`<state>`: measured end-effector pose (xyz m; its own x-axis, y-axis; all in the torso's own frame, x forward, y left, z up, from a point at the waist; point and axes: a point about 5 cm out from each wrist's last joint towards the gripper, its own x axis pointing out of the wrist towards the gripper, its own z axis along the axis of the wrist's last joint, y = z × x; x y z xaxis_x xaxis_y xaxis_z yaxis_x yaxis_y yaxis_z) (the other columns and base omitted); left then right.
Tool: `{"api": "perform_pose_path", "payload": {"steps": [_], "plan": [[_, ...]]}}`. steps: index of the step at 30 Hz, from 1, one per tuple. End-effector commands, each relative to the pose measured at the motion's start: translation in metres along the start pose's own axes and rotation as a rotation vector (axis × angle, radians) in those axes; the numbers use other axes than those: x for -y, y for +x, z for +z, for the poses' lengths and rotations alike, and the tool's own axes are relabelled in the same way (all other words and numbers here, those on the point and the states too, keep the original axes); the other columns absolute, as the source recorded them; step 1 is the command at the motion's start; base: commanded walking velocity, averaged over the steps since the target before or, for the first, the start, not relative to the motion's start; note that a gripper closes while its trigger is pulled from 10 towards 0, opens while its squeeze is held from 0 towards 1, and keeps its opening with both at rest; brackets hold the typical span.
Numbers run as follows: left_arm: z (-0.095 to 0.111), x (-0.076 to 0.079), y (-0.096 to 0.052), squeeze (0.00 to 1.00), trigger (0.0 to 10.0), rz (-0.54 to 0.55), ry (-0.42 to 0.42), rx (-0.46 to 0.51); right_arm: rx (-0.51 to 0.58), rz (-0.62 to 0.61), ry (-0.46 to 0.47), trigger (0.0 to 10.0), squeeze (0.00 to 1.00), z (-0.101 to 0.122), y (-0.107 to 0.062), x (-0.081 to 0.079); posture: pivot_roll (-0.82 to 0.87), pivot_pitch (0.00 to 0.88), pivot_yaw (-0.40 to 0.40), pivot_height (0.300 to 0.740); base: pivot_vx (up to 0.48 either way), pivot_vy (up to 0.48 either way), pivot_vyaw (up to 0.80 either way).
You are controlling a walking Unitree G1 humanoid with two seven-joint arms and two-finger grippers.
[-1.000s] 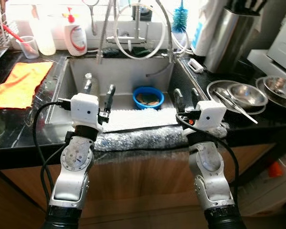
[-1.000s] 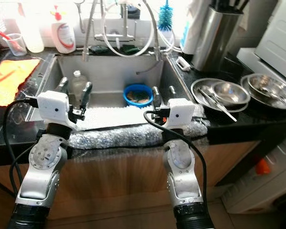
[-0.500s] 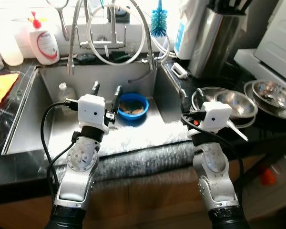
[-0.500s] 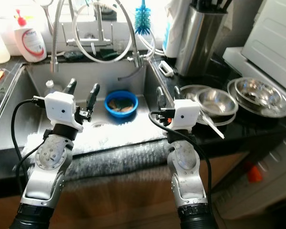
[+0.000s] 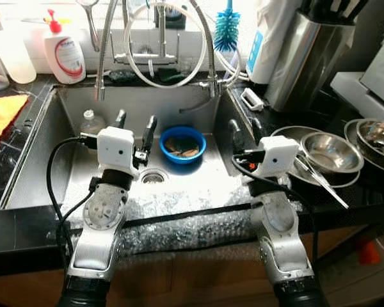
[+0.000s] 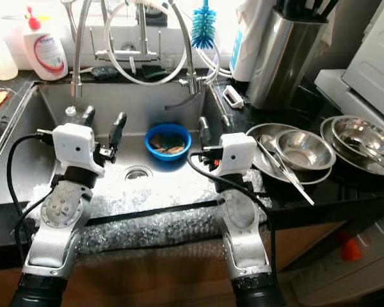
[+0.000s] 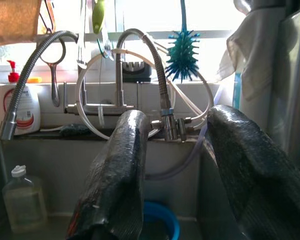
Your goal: Kitchen organization
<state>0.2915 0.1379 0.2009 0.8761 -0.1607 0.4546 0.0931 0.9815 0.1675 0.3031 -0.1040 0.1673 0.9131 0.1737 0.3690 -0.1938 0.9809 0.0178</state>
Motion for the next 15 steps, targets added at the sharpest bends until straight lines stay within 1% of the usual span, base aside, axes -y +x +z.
{"api": "perform_pose_path", "payload": {"steps": [1,4,7,10,13,15], "plan": [[0.001,0.000,0.000,0.00,10.0,0.003,-0.016,0.007,0.017,-0.004,-0.003,10.0,0.00,0.004,0.001,0.001,0.03,0.000,-0.079,0.740,0.000,0.000,0.00],[0.001,0.000,0.000,0.00,10.0,0.005,-0.016,0.007,0.019,-0.025,-0.017,10.0,0.00,0.005,-0.001,0.003,0.02,0.000,-0.076,0.740,0.000,0.000,0.00],[-0.001,-0.001,-0.001,0.00,10.0,0.008,-0.008,-0.001,-0.004,-0.067,-0.018,10.0,0.00,0.003,-0.007,0.007,0.02,0.000,-0.074,0.740,0.000,0.000,0.00],[-0.001,-0.001,0.000,0.00,10.0,0.007,-0.009,-0.001,-0.028,-0.095,0.021,10.0,0.00,-0.001,-0.016,0.010,0.01,0.000,-0.069,0.740,0.000,0.000,0.00],[-0.001,-0.001,0.000,0.00,10.0,0.007,-0.012,0.001,-0.029,-0.089,0.015,10.0,0.00,-0.001,-0.018,0.009,0.01,0.000,-0.068,0.740,0.000,0.000,0.00],[-0.001,0.001,0.000,0.00,10.0,0.006,-0.015,0.000,-0.021,-0.086,0.015,10.0,0.00,0.001,-0.016,0.009,0.01,0.000,-0.070,0.740,0.000,0.000,0.00]]}}
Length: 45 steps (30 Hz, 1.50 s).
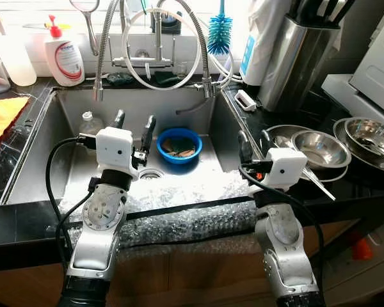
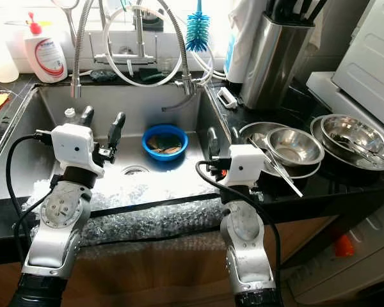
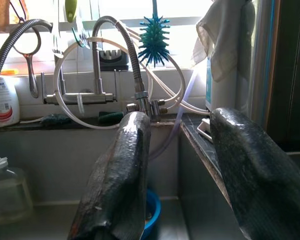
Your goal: Kitchen organization
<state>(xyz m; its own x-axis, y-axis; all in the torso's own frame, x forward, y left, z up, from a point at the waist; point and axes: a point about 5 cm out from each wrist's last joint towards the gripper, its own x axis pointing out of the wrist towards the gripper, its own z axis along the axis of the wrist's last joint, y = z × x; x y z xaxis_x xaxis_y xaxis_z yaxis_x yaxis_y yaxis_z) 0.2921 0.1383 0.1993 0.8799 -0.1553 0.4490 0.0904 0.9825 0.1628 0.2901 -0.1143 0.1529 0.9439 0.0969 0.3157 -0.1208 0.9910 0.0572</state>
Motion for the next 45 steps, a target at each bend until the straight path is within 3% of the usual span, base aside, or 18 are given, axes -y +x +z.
{"api": "perform_pose_path", "payload": {"steps": [1,9,22,36,45], "plan": [[0.0005,0.0016,0.0008,0.00,10.0,0.002,-0.018,0.007,0.036,-0.001,0.004,10.0,0.00,0.0100,0.0047,0.0008,0.01,0.000,-0.071,0.740,0.000,0.000,0.00],[-0.0001,-0.0010,0.0004,0.00,10.0,0.028,-0.028,-0.002,0.045,0.012,-0.001,10.0,0.00,0.0129,0.0100,-0.0005,0.02,0.000,-0.078,0.740,0.000,0.000,0.00],[0.0019,-0.0026,0.0024,0.00,10.0,0.030,-0.023,0.009,0.051,0.034,0.002,10.0,0.00,0.0136,0.0115,-0.0057,0.02,0.000,-0.074,0.740,0.000,0.458,0.00],[0.0059,-0.0005,0.0060,0.00,10.0,-0.003,0.022,0.030,0.055,0.037,0.012,10.0,0.00,0.0134,0.0131,-0.0081,0.02,0.000,-0.069,0.740,0.000,0.000,0.00],[0.0061,0.0011,0.0070,0.00,10.0,-0.013,0.033,0.036,0.050,0.022,0.009,10.0,0.00,0.0120,0.0114,-0.0058,0.02,0.000,-0.066,0.740,0.000,-0.300,0.00]]}}
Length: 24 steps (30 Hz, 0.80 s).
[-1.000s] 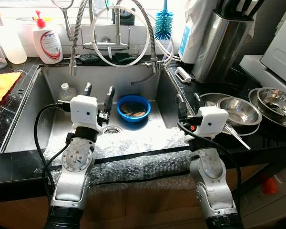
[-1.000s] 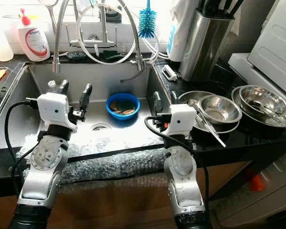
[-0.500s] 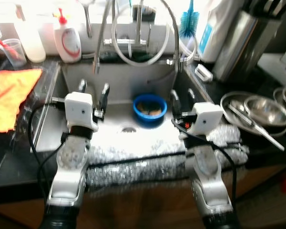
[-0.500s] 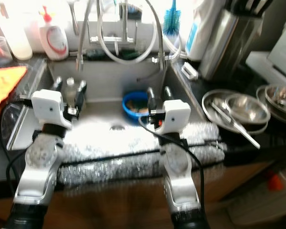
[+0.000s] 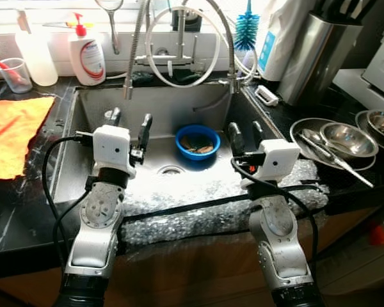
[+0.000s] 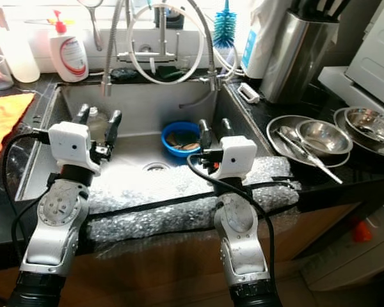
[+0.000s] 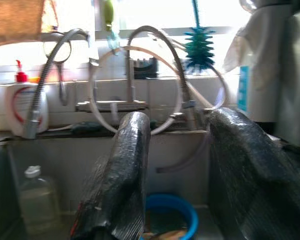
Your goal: Kitchen organization
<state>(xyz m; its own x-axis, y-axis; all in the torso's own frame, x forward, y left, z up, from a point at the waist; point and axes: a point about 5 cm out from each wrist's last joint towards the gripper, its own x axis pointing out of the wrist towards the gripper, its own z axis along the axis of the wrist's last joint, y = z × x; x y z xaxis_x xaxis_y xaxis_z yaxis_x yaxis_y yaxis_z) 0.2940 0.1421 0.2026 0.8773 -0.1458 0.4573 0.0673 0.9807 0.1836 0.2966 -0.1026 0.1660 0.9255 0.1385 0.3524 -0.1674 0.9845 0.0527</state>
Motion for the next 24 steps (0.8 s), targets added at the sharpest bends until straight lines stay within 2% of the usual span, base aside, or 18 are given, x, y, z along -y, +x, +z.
{"api": "perform_pose_path", "payload": {"steps": [1,3,8,24], "plan": [[0.0047,0.0056,0.0045,0.00,10.0,-0.023,-0.001,0.030,0.010,-0.028,0.000,10.0,0.00,0.0022,-0.0004,0.0062,0.02,0.000,-0.066,0.740,0.000,0.000,0.00],[0.0051,0.0059,0.0045,0.00,10.0,-0.019,-0.015,0.031,0.000,-0.038,0.000,10.0,0.00,0.0012,0.0000,0.0074,0.02,0.000,-0.066,0.740,0.000,0.000,0.00],[0.0050,0.0058,0.0041,0.00,10.0,-0.019,-0.017,0.032,-0.002,-0.024,0.000,10.0,0.00,0.0013,0.0007,0.0060,0.02,0.000,-0.067,0.740,0.000,0.000,-0.75],[0.0018,0.0058,0.0020,0.00,10.0,-0.010,-0.025,0.018,0.018,-0.027,-0.015,10.0,0.00,0.0031,-0.0011,0.0076,0.02,0.000,-0.073,0.740,0.000,0.000,0.00]]}}
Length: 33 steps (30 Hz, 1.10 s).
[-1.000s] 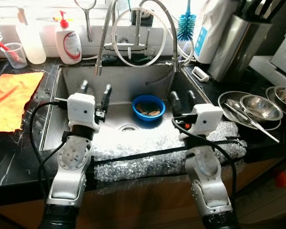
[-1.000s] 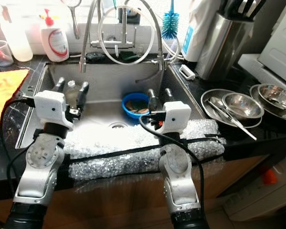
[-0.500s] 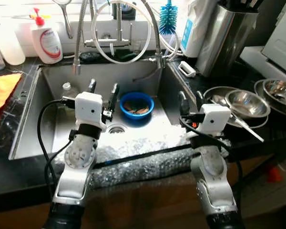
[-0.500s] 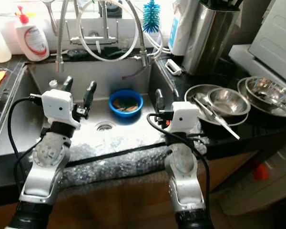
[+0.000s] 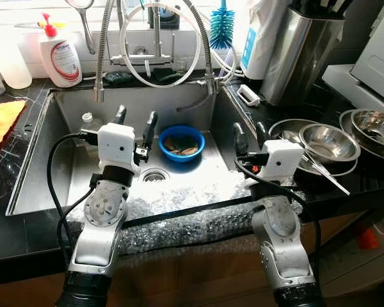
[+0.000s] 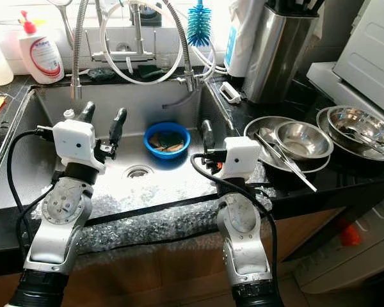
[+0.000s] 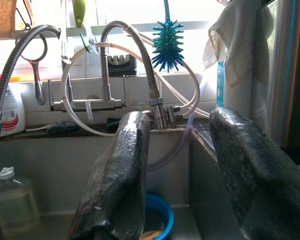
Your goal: Kitchen organization
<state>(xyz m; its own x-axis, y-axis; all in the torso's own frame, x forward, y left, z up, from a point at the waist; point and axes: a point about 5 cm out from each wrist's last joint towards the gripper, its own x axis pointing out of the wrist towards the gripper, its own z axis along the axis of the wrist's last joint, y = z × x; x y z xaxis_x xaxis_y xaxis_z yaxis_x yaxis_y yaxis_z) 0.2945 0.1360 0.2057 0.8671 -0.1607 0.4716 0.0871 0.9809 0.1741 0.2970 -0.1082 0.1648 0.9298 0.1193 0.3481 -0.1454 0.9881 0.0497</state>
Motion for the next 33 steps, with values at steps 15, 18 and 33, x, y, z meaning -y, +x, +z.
{"api": "perform_pose_path", "payload": {"steps": [15,18,33], "plan": [[-0.003,0.005,-0.001,0.00,10.0,-0.002,-0.024,-0.006,0.036,-0.128,0.034,10.0,0.00,0.016,-0.010,0.019,0.01,0.000,-0.071,0.740,0.000,0.000,0.00],[-0.003,0.002,-0.002,0.00,10.0,0.005,-0.023,-0.006,0.036,-0.106,0.010,10.0,0.00,0.015,-0.005,0.019,0.01,0.000,-0.076,0.740,0.000,0.000,0.00],[-0.004,-0.003,-0.009,0.00,10.0,0.028,-0.006,-0.009,0.038,-0.050,-0.012,10.0,0.00,0.015,-0.002,0.012,0.02,0.000,-0.075,0.740,0.000,0.000,0.00]]}}
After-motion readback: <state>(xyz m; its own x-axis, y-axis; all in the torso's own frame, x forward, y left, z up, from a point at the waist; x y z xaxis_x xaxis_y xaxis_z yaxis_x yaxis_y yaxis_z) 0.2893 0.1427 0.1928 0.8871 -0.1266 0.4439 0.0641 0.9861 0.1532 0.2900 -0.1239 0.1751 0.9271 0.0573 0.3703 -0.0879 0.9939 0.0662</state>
